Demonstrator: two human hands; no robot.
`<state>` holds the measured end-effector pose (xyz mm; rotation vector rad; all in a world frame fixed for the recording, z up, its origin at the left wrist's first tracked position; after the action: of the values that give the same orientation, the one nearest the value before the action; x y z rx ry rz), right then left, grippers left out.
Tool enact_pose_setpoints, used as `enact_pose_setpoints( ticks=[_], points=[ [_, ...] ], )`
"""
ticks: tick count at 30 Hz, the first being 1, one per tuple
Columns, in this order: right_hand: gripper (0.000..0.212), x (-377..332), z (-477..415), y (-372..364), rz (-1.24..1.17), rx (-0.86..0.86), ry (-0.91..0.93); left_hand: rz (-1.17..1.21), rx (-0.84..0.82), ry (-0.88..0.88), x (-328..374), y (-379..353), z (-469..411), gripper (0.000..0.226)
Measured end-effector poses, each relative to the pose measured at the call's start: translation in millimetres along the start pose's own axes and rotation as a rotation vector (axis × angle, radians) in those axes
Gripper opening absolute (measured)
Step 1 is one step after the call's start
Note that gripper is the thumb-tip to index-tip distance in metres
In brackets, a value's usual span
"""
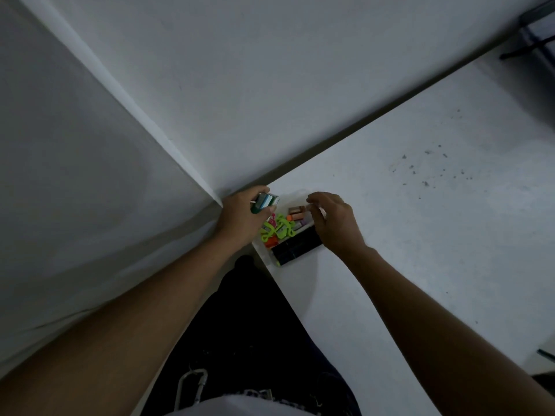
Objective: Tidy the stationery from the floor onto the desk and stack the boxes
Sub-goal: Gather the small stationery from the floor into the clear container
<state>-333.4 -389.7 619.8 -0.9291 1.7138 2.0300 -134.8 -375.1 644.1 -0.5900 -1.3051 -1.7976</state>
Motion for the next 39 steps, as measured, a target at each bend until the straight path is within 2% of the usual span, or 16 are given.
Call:
enact_pose_setpoints(
  ticks=[4,8,13,16,20,28,39],
  points=[
    [0.021,2.8,2.9,5.7,-0.006,-0.059,0.077,-0.007,0.005,-0.004,-0.3,-0.5,0.5,0.040],
    [0.026,5.9,-1.1,8.2,-0.040,-0.167,0.038,-0.015,-0.003,-0.005,-0.3,-0.8,-0.3,0.040],
    [0.042,5.9,-1.1,0.9,0.174,-0.263,0.028,-0.013,-0.007,-0.008,0.7,0.2,0.2,0.041],
    [0.033,6.7,-3.7,-5.1,0.307,-0.289,0.102,-0.006,-0.008,-0.006,0.8,0.4,0.6,0.041],
    [0.016,6.2,-13.4,-6.8,0.376,-0.305,0.087,-0.020,-0.006,-0.015,2.0,0.6,0.5,0.040],
    [0.013,-5.9,-12.8,-2.4,0.282,-0.125,0.153,-0.008,-0.005,-0.007,2.0,0.0,1.4,0.040],
    [0.023,-9.1,-3.1,-6.2,0.198,-0.117,0.275,0.000,-0.001,-0.010,3.0,0.5,2.8,0.040]
  ],
)
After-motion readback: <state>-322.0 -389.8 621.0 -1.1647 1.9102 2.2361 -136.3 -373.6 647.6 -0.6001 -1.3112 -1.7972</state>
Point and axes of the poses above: each hand's wrist, its own z-axis away from the middle knuckle, its own y-axis out of the back of the hand, x = y × z, the point moved 3 cm from there along -z, towards the middle knuckle, and after that the axes turned 2 degrees about -z, right-handed, at the moved point
